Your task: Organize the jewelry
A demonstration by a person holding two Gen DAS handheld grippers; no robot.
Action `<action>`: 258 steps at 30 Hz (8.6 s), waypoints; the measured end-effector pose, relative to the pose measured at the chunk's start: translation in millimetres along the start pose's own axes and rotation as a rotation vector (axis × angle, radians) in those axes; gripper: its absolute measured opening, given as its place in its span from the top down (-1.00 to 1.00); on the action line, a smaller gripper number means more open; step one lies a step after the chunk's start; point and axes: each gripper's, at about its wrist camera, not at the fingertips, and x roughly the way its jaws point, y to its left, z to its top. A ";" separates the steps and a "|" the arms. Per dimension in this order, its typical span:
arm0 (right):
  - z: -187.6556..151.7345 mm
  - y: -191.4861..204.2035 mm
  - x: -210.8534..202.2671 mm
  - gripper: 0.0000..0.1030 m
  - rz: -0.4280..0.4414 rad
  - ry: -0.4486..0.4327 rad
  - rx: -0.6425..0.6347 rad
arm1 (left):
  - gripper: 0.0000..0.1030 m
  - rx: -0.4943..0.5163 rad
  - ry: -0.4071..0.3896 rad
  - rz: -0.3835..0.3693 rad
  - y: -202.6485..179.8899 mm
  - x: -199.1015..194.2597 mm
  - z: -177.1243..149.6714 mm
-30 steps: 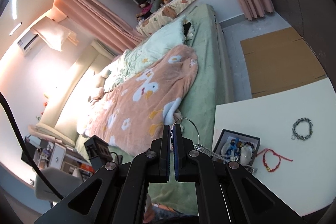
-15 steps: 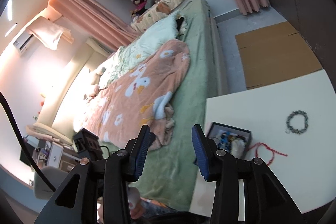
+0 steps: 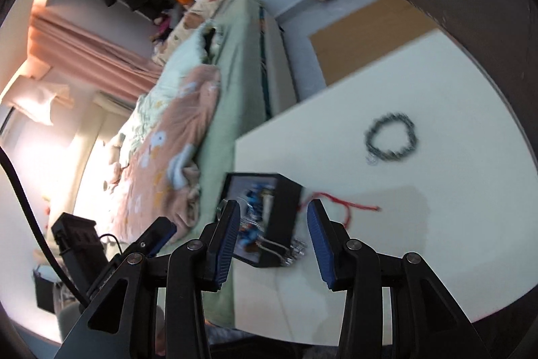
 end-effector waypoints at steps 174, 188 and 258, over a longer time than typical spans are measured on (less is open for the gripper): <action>-9.0 0.6 118.8 0.61 -0.549 0.178 -0.404 | -0.63 0.012 0.049 0.143 17.0 15.3 22.2; 19.3 13.9 43.6 0.85 -0.293 -0.011 -0.258 | -1.00 0.021 -0.025 0.157 20.3 10.1 15.3; 70.4 -123.3 -18.4 -0.33 -0.337 -0.052 0.174 | 0.01 0.395 0.228 0.004 -133.9 170.1 -25.5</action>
